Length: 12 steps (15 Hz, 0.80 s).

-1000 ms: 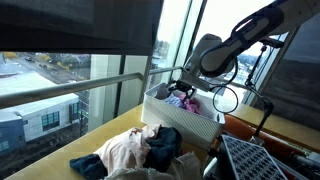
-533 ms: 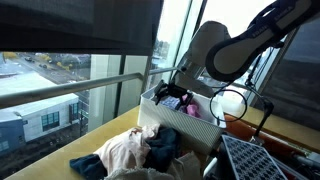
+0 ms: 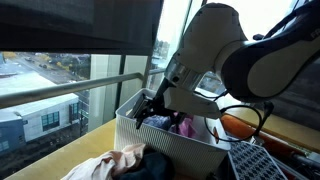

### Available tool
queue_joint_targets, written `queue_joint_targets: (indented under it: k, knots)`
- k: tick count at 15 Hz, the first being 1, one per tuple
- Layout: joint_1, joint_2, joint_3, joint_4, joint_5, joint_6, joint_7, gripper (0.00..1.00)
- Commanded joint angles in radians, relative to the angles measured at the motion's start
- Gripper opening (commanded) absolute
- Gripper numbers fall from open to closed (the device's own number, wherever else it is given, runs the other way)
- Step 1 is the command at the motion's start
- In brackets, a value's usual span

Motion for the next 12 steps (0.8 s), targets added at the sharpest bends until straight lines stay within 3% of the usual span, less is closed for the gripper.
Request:
queue_joint_targets:
  k: [1, 7, 9, 12]
  knots:
    - [0.036, 0.000, -0.010, 0.049, -0.088, -0.068, 0.093, 1.00]
    - [-0.011, -0.085, -0.056, 0.047, -0.272, -0.193, 0.173, 1.00]
    - [-0.039, -0.134, -0.045, 0.039, -0.307, -0.231, 0.188, 1.00]
    - [-0.049, -0.152, 0.025, 0.056, -0.307, -0.280, 0.226, 1.00]
